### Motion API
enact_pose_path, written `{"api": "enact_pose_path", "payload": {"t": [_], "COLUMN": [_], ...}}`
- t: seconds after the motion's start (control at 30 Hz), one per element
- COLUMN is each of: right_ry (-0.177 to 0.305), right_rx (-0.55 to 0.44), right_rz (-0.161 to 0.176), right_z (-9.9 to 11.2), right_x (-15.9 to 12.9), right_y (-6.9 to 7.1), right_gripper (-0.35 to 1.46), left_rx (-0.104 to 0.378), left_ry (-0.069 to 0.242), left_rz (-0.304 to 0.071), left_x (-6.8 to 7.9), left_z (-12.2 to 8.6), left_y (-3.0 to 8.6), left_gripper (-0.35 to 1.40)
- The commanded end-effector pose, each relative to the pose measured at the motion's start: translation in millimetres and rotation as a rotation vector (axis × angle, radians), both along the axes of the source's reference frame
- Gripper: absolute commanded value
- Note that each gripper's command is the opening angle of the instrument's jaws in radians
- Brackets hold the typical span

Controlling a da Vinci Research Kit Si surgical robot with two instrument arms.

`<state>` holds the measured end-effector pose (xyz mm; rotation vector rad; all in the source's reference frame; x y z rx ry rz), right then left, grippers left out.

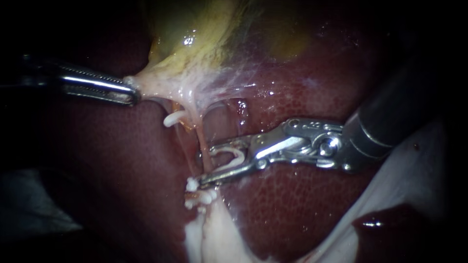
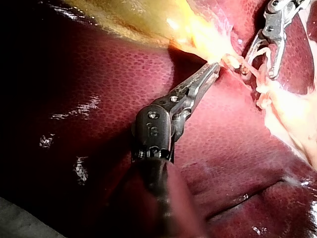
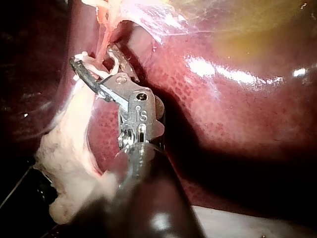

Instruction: Clipping second clip right tube

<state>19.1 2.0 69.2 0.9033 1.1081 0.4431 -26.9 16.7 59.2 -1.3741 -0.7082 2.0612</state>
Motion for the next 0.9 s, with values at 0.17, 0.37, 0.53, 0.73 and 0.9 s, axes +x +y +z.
{"api": "enact_pose_path", "payload": {"t": [0.17, 0.37, 0.53, 0.73, 0.9], "right_ry": [0.034, 0.075, 0.09, 0.106, 0.118], "right_rx": [0.049, 0.094, 0.11, 0.127, 0.142], "right_rz": [0.001, 0.019, 0.018, 0.03, 0.032], "right_z": [0.2, 0.2, -0.1, -0.4, -1.0], "right_x": [0.7, 1.6, 2.2, 3.4, 3.9], "right_y": [-0.4, -0.6, -0.9, -1.2, -1.6], "right_gripper": [0.5, 0.49, 0.49, 0.49, 0.49], "left_rx": [0.0, 0.0, 0.0, 0.0, 0.0], "left_ry": [0.0, 0.0, 0.0, 0.0, 0.001], "left_rz": [0.0, -0.001, -0.001, -0.001, -0.001], "left_x": [-0.1, -0.1, -0.1, -0.1, -0.2], "left_z": [-0.1, -0.1, -0.2, -0.2, -0.2], "left_y": [0.0, 0.0, 0.0, 0.0, 0.0], "left_gripper": [-0.35, -0.35, -0.35, -0.35, -0.35]}}
